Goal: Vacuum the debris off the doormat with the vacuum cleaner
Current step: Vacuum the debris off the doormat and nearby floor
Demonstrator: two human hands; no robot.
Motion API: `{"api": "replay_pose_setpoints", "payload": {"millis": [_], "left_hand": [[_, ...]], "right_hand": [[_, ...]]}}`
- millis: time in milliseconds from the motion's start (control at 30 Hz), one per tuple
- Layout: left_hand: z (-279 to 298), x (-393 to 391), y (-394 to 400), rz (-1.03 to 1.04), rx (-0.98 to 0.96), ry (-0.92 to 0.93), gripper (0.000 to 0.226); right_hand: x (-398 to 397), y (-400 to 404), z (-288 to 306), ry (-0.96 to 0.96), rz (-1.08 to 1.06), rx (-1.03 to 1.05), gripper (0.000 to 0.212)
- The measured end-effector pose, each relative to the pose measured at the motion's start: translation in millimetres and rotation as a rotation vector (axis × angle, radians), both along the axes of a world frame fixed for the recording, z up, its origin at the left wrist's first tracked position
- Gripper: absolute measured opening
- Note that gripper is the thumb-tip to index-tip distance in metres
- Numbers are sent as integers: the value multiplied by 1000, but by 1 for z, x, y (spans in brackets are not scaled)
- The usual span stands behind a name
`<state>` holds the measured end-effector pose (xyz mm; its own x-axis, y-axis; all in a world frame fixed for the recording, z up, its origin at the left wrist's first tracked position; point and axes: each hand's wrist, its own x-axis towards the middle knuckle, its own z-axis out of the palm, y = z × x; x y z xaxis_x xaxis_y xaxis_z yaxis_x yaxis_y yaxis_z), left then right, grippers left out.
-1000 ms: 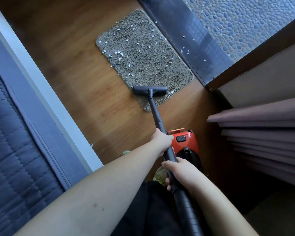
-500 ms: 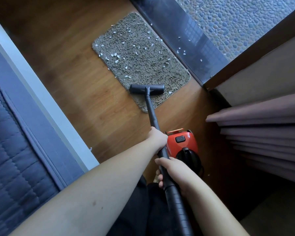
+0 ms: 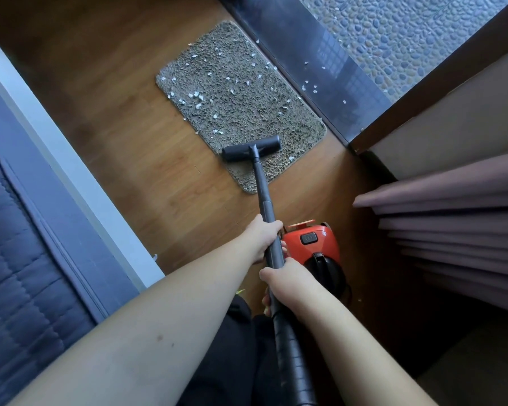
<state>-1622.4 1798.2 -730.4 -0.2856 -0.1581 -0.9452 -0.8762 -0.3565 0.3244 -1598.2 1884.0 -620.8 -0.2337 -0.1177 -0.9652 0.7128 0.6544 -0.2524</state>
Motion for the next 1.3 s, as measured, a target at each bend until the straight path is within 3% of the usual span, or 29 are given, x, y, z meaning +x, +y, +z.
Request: {"api": "replay_pose_setpoints", "payload": {"millis": [167,333,400,567,633,767,1000,1300], "left_hand": [[-6,-11,5,-221,-223,-75,48],[-5,-35,16,-458,-414,-173,62],[-7,-39,19,-400,-367,-144,59],[-9,-29,9,-24,-96,-2,41],[-10,-26,-1,9,-73,25,32],[-9,-20,-18,-9,-91,46,30],[-13,-11,-47,29,-165,58,63],[-6,-25,-46,18,-110,47,52]], "right_hand": [[2,9,-5,-198,-337,-160,11],[-16,25,-8,-289,-435,-205,12],[-24,29,-8,-218,-354,-161,12],[-27,13,-14,21,-20,-38,17],[-22,1,-18,84,44,-23,23],[-14,-15,-17,32,-27,-57,25],[-9,-33,-14,65,46,-110,21],[-24,-38,-13,4,-41,-99,22]]}}
